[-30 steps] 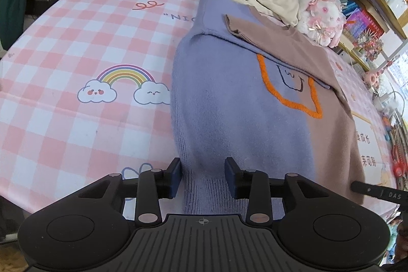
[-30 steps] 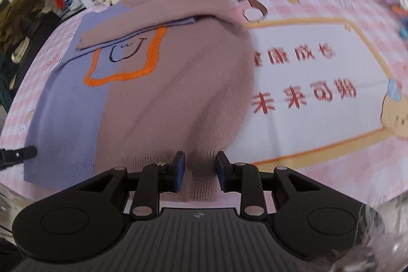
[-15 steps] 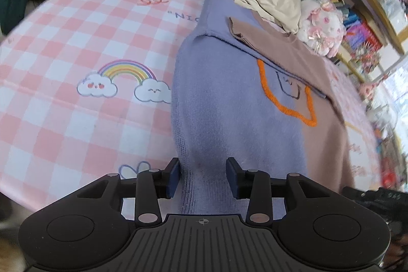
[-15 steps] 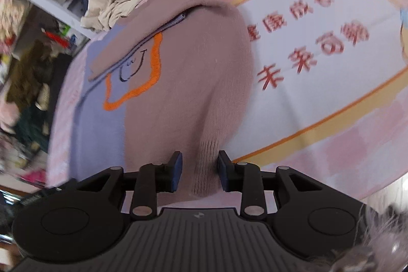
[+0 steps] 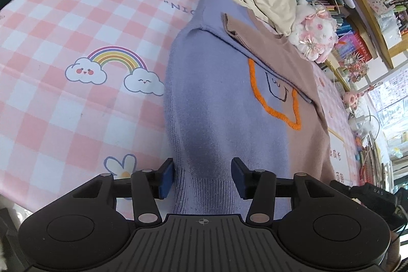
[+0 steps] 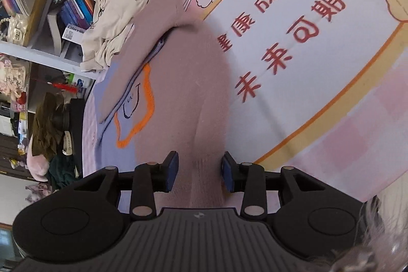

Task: Fold clothes
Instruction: 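Grasp the hem with both grippers and lift it toward the collar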

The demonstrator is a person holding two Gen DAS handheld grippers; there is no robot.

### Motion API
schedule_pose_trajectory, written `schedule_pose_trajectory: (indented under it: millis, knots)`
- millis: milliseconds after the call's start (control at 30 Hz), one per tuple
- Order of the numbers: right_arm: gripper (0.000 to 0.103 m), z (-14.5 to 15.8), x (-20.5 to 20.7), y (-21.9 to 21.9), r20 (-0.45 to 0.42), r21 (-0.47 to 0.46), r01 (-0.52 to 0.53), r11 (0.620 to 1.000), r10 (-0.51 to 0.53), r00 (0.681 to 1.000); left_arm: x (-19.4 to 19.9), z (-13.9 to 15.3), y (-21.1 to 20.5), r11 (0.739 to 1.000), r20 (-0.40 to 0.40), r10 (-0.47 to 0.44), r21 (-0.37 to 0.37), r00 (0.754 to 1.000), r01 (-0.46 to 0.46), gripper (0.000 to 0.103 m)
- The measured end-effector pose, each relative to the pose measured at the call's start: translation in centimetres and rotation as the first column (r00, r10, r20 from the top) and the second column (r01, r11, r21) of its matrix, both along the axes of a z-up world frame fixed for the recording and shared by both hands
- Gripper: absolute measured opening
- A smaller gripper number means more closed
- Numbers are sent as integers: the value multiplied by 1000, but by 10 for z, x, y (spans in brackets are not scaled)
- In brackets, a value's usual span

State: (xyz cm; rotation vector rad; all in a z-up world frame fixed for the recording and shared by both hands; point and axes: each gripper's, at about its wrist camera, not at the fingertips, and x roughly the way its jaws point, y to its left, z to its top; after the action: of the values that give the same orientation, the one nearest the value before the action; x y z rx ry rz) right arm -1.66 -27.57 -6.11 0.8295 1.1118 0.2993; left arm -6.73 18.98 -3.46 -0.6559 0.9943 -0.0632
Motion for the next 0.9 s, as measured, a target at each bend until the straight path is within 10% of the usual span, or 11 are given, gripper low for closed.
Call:
schedule_pose_trajectory:
  millis: [500, 900]
  knots:
    - [15, -3, -11, 8, -23, -49, -30, 998, 29, 999, 0, -1, 2, 1000, -12, 16, -16, 1000, -17, 43]
    - [10, -2, -19, 0, -25, -74, -21, 997, 19, 1000, -6, 0, -6, 992, -30, -29, 122, 999, 32, 5]
